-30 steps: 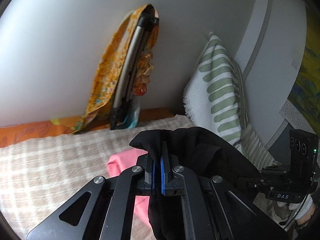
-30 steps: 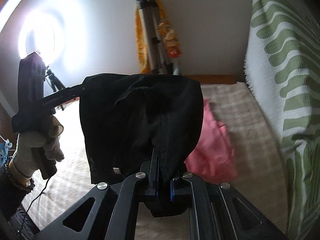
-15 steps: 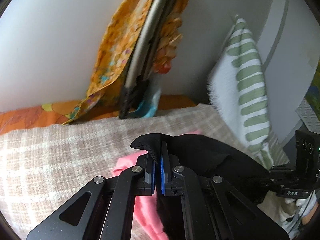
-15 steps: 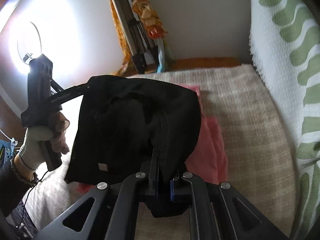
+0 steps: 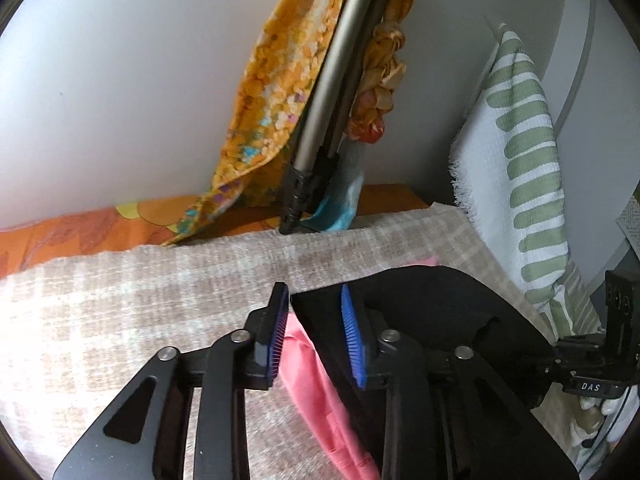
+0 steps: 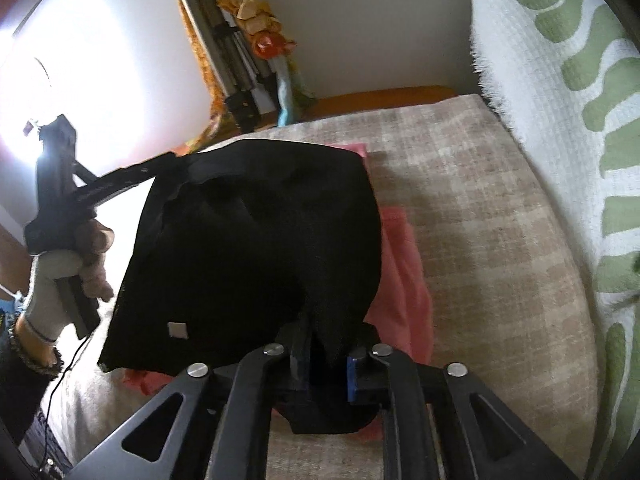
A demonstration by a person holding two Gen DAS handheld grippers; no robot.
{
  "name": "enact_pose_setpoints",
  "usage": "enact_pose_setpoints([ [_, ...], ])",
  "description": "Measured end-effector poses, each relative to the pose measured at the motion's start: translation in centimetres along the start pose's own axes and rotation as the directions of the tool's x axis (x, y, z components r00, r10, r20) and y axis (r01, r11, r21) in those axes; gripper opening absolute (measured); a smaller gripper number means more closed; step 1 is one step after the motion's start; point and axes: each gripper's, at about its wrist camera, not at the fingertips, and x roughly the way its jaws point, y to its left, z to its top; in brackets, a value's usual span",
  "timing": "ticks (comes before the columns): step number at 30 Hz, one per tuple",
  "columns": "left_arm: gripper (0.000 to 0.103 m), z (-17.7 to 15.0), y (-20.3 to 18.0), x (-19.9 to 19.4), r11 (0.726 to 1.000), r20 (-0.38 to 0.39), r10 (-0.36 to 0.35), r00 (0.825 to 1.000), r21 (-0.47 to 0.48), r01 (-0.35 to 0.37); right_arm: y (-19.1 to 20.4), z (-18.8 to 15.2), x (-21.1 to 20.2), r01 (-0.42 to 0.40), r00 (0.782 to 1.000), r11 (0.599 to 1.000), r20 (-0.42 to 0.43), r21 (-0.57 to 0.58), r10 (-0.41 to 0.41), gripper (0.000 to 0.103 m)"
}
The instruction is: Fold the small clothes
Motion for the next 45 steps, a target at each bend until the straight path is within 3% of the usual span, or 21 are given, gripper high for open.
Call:
enact_pose_setpoints([
  [3,0.040,0.0,-0.2,-0.9,1.000,-0.003,0.005,1.000,0.008,-0.005,-0.2,-0.2,-0.8,0.048,0.999,0.999,0.022,0.021,-0.048,0.033],
  [8,0.053,-0.4,-1.2,-2.9,0.999,-0.017,0.004,1.000,0.034,-0.004,0.2,-0.5,-2.5,0.106,0.993,0.993,0.049,0.048,-0.108,0.043],
  [12,0.059,-1.0,-2.1,-5.0,0.998,-0.014,0.000,1.000,0.061,0.001,1.5,-0.8,-4.5,0.128,0.987,0.990,0.090,0.052,-0.132,0.060],
  [20,0.068,-2.3,-4.0,-10.1,0.994,-0.003,0.001,1.000,0.106,0.000,4.6,-1.8,-8.3,0.155,0.977,0.987,0.143,0.049,-0.161,0.075],
  [33,0.077,-5.8,-6.0,-21.3,0.987,0.074,-0.015,0.997,0.159,0.003,10.7,-4.9,-15.5,0.166,0.951,0.984,0.252,0.071,-0.179,0.087],
  [45,0.080,-10.1,-5.6,-30.5,0.984,0.139,-0.017,0.990,0.176,-0.008,18.5,-9.5,-18.5,0.185,0.931,0.981,0.307,0.067,-0.196,0.088],
])
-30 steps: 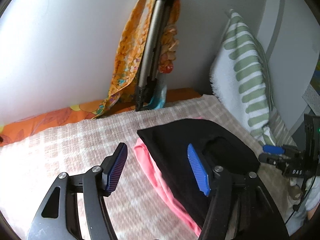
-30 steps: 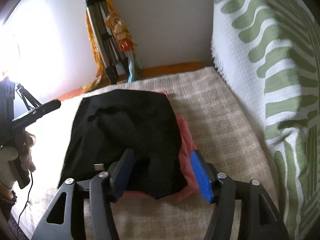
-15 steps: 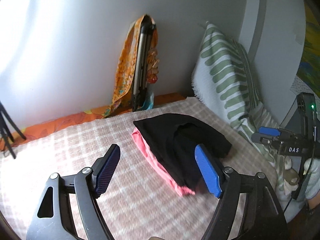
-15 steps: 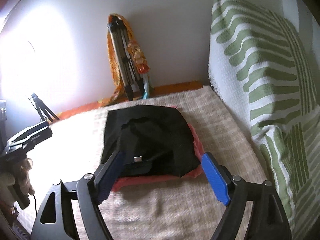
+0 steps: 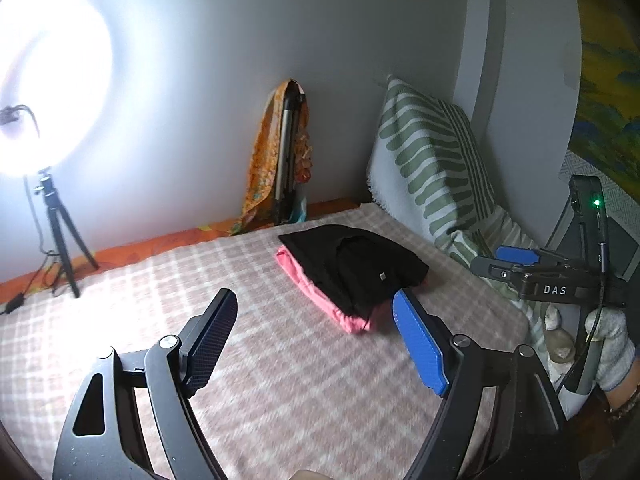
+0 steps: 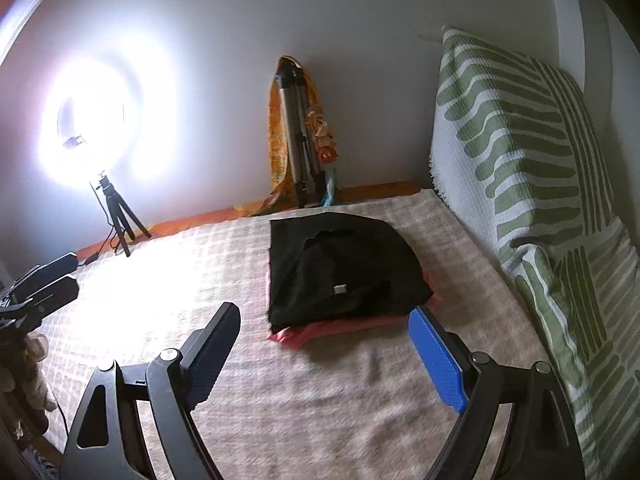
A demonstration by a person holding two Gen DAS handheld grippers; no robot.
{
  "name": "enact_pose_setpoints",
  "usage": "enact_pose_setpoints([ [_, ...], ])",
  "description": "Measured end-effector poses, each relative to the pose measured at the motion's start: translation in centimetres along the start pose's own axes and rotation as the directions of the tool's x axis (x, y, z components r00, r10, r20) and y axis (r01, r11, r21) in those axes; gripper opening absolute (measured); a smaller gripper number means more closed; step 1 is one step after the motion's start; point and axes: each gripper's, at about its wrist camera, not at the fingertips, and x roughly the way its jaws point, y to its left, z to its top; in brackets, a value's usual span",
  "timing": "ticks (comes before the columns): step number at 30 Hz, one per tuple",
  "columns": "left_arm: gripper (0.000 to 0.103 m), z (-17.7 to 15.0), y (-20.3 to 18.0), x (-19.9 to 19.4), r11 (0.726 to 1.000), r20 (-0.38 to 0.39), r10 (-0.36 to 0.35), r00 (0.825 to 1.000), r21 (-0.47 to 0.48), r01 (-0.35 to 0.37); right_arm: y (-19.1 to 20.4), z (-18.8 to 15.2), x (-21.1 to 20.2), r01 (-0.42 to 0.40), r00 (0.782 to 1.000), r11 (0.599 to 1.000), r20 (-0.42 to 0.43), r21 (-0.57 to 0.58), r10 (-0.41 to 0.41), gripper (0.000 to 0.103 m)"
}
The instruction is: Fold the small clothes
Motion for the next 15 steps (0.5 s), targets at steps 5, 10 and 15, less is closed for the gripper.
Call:
enact_pose_setpoints([
  [5,0.080,-1.4,0.4,-3.3,1.000,0.011,0.013,1.000,0.009,-0.013,2.8,-1.4,-1.7,0.010,1.000,1.000,0.016,-0.007,-0.010,0.088],
  [10,0.080,-3.0,1.0,-6.3,0.999,0.035,0.033,0.999,0.003,-0.033,5.2,-2.8,-3.1,0.011,0.999,1.000,0.035,-0.024,-0.010,0.089],
  [15,0.081,-5.0,1.7,-7.9,0.998,0.027,0.068,0.997,-0.011,-0.068,7.5,-4.5,-3.5,0.013,0.999,0.999,0.044,-0.042,-0.012,0.090],
])
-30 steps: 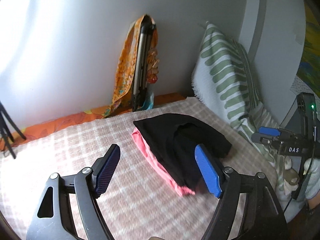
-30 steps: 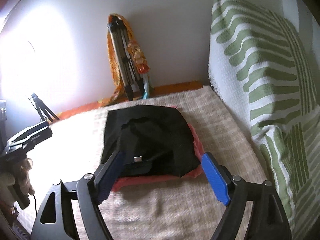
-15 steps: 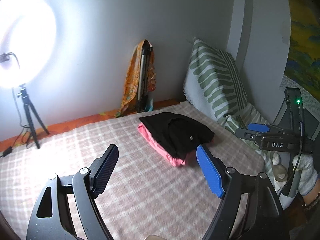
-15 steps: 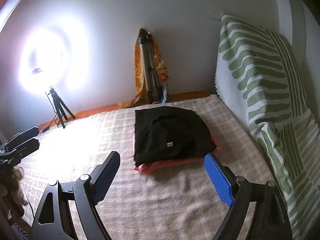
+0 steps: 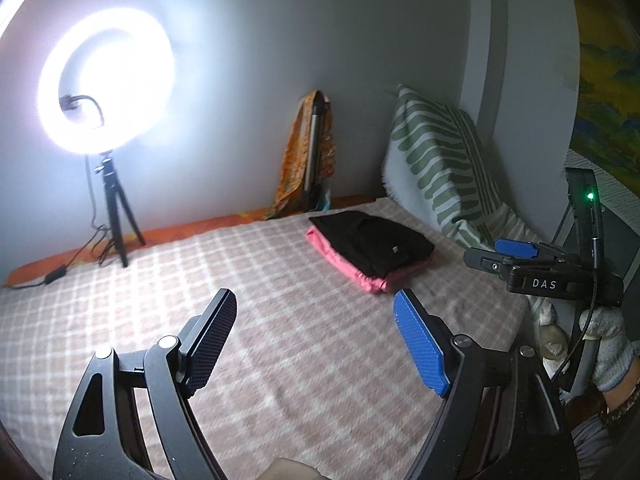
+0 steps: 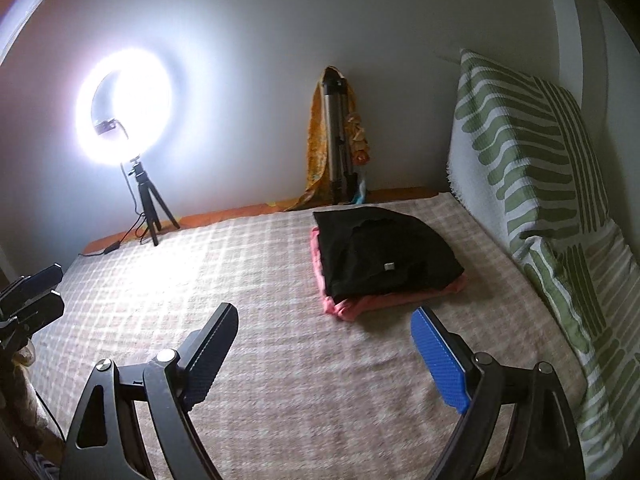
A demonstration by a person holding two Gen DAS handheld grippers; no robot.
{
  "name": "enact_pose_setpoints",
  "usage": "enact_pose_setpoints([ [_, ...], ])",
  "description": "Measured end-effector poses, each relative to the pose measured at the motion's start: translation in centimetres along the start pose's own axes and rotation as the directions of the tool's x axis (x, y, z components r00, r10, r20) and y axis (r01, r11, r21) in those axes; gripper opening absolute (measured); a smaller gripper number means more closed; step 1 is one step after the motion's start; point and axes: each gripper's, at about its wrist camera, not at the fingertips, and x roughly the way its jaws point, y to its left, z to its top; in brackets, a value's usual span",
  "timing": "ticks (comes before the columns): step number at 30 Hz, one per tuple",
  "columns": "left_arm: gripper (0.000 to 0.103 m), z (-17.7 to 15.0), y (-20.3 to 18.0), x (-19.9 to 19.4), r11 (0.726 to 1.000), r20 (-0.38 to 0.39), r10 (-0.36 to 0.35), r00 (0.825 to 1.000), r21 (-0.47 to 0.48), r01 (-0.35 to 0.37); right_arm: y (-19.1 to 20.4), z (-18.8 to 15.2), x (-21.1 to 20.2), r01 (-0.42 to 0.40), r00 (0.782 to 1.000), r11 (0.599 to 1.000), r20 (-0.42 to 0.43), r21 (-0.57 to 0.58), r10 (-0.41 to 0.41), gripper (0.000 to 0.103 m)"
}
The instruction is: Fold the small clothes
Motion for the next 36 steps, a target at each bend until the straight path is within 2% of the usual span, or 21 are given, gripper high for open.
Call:
enact_pose_setpoints([
  [5,0.081,-1.5,0.6,-0.8,1.000,-0.002,0.028,1.000,-0.002,-0.028,1.4,-1.3,0.0,-0.002,1.000,1.000,-0.009,-0.009,0.001,0.092],
  [8,0.081,-2.1,0.7,-1.2,0.999,0.003,0.041,0.999,0.002,-0.041,2.0,-2.0,-0.2,0.005,1.000,1.000,0.005,-0.017,-0.004,0.102],
  [19,0.084,-3.5,0.1,-1.0,0.995,-0.009,0.078,0.997,0.065,-0.077,2.9,-3.1,0.1,0.043,0.998,0.998,0.045,-0.035,-0.042,0.103],
  [22,0.088,-3.9,-0.2,-0.9,0.991,-0.011,0.104,0.995,0.085,-0.103,2.8,-3.4,0.4,0.052,0.998,0.998,0.047,-0.031,-0.050,0.103],
  [36,0.089,-5.0,-0.2,-0.3,0.984,-0.031,0.138,0.990,0.115,-0.134,2.2,-3.8,1.8,0.078,0.996,0.996,0.039,-0.036,-0.076,0.103],
])
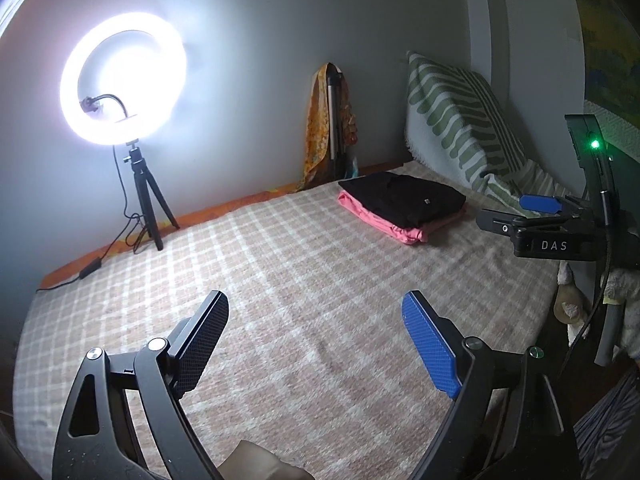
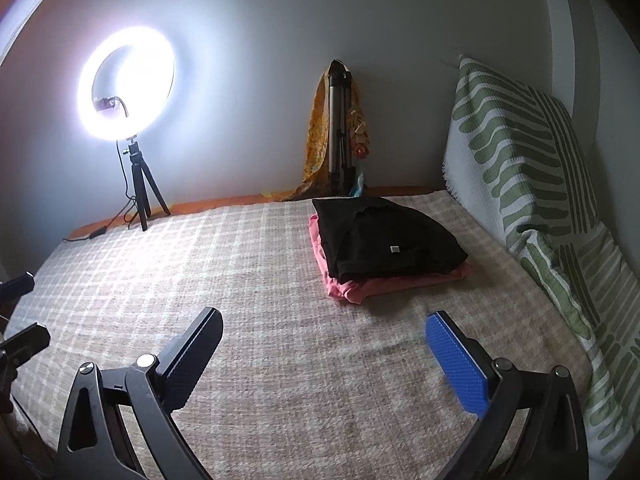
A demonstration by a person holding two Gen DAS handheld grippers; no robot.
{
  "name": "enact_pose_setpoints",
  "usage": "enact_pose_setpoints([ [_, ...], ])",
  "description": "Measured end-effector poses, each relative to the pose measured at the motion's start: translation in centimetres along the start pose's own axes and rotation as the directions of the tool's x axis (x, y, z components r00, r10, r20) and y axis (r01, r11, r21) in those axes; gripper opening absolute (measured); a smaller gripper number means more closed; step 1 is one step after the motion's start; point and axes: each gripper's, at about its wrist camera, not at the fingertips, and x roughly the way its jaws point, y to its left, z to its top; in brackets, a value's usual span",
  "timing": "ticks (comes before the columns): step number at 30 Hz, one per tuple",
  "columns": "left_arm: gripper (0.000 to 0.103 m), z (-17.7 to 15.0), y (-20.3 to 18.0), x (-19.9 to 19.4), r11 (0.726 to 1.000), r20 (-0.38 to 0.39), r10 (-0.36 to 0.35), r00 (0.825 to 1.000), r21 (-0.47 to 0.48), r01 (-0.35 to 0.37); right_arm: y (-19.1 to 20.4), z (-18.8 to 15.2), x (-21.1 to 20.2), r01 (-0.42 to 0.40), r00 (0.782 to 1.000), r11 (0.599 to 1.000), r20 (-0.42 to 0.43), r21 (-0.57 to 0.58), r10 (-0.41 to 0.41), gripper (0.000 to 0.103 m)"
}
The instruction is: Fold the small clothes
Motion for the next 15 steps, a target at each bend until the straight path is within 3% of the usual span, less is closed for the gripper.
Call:
enact_pose_setpoints([
  [15,0.089,-0.05,0.46,0.10,1.000,-0.009,0.006,1.000,-0.015,-0.006,-0.27,-0.18,0.73,0.003,1.000,1.000,-0.016,0.019,-0.003,0.103],
])
